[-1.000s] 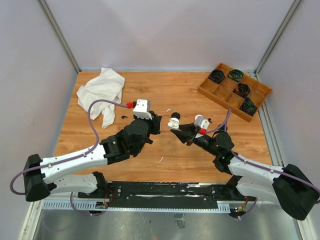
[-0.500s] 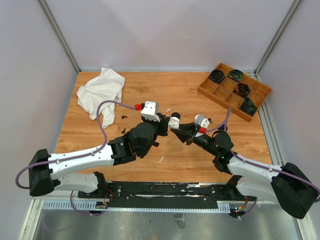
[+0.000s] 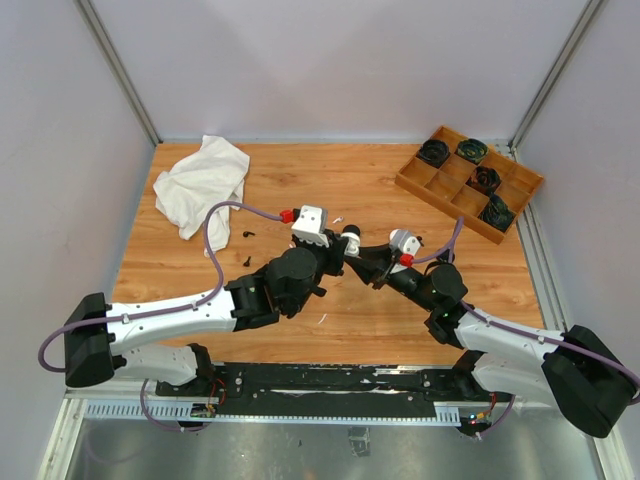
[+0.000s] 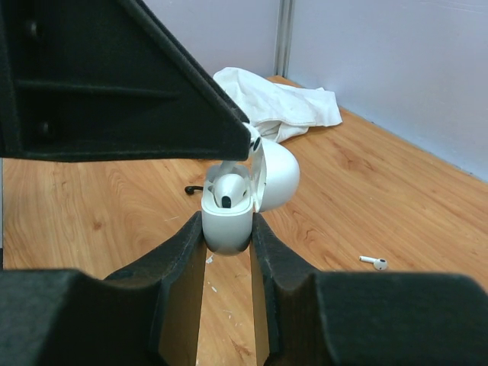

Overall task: Insert the wireless bluetooth earbuds into the charging case
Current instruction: Place the earbud in the charging case.

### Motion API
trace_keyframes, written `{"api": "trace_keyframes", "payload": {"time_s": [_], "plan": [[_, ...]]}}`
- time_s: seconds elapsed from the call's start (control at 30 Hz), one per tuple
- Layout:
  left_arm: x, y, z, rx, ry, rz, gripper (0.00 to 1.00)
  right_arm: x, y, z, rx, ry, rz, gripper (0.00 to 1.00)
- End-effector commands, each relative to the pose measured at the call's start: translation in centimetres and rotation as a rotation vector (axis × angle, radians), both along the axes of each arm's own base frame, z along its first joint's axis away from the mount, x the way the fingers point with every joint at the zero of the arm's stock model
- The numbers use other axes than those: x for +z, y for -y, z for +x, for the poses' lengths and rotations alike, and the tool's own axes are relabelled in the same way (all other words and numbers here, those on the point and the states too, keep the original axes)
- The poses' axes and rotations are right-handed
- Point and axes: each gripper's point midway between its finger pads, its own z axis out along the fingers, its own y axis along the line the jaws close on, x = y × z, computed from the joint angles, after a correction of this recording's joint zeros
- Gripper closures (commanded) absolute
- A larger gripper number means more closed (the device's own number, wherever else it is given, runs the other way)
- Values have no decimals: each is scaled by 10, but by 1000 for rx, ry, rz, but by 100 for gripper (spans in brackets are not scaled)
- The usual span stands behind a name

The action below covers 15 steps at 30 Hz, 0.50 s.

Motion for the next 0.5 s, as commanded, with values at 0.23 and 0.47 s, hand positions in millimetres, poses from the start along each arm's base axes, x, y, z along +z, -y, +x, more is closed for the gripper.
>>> {"api": "trace_keyframes", "payload": {"time_s": [0.23,0.47], "plan": [[12,10,-7,-18,25,-25,87,21,1,-2,-10,51,59,99],[8,17,-13,-77,23,-16,81,21,2,-3,-8,55,62,99]]}}
